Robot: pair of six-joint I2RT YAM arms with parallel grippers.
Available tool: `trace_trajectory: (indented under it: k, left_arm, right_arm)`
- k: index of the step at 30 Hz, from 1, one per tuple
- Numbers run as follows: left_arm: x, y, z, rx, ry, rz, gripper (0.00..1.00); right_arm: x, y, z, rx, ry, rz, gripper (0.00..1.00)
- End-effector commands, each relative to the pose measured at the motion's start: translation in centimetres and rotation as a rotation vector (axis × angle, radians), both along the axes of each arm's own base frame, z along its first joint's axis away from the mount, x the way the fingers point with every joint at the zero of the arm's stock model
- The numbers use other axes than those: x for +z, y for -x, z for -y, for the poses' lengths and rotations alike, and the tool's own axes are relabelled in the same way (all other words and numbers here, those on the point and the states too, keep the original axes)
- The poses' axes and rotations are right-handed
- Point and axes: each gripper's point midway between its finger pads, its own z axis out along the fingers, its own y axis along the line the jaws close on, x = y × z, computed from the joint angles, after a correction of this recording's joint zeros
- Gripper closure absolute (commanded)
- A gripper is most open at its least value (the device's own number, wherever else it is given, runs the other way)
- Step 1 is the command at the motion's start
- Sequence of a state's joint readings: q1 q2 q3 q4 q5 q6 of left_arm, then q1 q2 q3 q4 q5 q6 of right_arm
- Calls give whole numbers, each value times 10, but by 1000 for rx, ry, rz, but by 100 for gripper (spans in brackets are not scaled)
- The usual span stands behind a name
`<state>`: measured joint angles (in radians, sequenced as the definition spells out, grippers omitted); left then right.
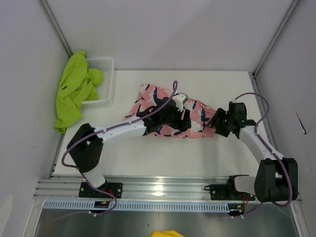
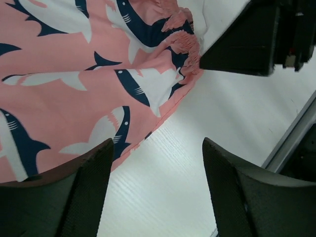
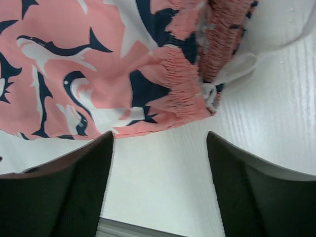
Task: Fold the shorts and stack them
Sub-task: Fold the shorts
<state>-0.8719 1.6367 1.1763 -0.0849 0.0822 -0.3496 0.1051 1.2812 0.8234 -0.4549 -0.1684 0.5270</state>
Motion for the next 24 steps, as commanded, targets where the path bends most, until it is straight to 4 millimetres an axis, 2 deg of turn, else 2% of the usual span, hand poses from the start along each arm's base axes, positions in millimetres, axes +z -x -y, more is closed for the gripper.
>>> trace_trajectory:
  k: [1, 2, 3, 4, 5, 6, 7, 8, 9, 11, 12, 14, 15, 16, 18, 19, 21, 22, 24]
  left_arm:
    - [20, -19, 31, -2, 72, 5, 28]
    - [28, -23, 40, -12, 90, 9, 29]
    - [13, -26, 47, -18, 75, -24, 31]
    - [12, -26, 54, -32, 83, -36, 35]
    - [26, -27, 66, -65, 130, -35, 38]
    - [17, -30, 74, -65, 134, -63, 40]
    - [16, -31, 79, -72, 148, -74, 44]
    - [26, -31, 89, -89, 184, -85, 46]
    - [12, -33, 93, -91, 177, -113, 51]
    - [14, -33, 105, -117, 214, -143, 55]
    - [2, -33, 110, -125, 209, -167, 58]
    - [-6, -30, 116, -145, 214, -206, 60]
    - [-9, -30, 118, -151, 213, -217, 63]
    - [-28, -28, 117, -146, 178, -257, 65]
    - [-40, -26, 114, -134, 152, -287, 69]
    - [-45, -24, 113, -133, 149, -297, 70]
    - [-67, -16, 104, -116, 122, -343, 71]
    - [-69, -16, 104, -112, 125, -344, 71]
    - [-86, -9, 98, -114, 110, -366, 73]
  right_arm:
    - [1, -1, 2, -55, -148, 50, 39]
    - [5, -8, 0, -52, -183, 89, 44]
    - [5, -10, 5, -79, -224, 91, 53]
    - [6, -11, 3, -74, -257, 99, 63]
    - [9, -14, 0, -54, -304, 117, 75]
    - [5, -16, -2, -51, -322, 103, 82]
    - [6, -18, -5, -49, -345, 99, 95]
    - [7, -21, -12, -23, -383, 104, 98]
    - [7, -23, -14, -16, -402, 101, 99]
    - [9, -26, -22, 9, -457, 110, 100]
    - [7, -30, -24, 20, -472, 119, 100]
    - [6, -35, -27, 36, -489, 134, 100]
    - [-7, -36, -26, 26, -479, 103, 100]
    - [-17, -33, -24, 23, -458, 64, 100]
    - [-35, -33, -19, -3, -424, 9, 100]
    - [-48, -30, -17, -14, -415, -29, 100]
    - [-64, -20, -14, -36, -397, -88, 100]
    - [-71, -19, -12, -48, -383, -103, 100]
    - [-74, -17, -12, -50, -386, -106, 100]
